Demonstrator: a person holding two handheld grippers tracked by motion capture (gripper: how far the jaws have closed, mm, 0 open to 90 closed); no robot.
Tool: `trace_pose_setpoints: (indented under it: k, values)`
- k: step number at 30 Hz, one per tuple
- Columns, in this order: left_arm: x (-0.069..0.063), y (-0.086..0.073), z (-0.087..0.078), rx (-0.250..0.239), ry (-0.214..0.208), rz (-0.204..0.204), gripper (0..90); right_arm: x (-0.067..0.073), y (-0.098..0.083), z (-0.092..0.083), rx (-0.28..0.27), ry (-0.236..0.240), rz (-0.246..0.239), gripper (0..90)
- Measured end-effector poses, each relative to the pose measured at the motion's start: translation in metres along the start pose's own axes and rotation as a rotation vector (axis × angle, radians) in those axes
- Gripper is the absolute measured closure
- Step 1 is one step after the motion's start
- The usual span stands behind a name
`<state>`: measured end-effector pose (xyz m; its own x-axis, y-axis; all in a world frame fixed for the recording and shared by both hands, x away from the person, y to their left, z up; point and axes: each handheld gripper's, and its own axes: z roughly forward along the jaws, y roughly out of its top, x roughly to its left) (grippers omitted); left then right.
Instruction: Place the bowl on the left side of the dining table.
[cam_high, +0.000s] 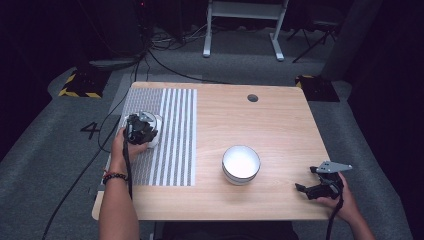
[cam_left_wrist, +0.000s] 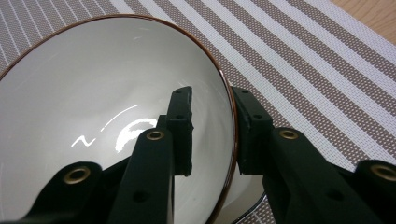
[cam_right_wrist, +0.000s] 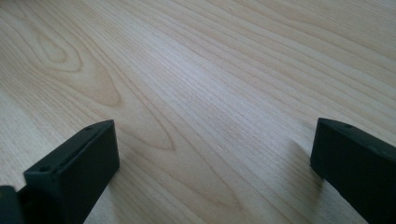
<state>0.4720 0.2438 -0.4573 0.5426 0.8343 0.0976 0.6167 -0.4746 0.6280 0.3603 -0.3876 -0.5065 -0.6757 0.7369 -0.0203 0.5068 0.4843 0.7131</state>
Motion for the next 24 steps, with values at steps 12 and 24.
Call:
trace_pose_setpoints:
  k: [12,24]
  values:
    - [0.0015,0.0001,-0.002,0.015,0.008,-0.004,66.6,0.0001,0.0,0.0001,-0.001,0.0,0.001,1.2]
    - [0.0061,-0.0044,-0.0089,-0.016,-0.008,-0.054,51.6,0.0,0.0,0.0,-0.001,0.0,0.0,1.2]
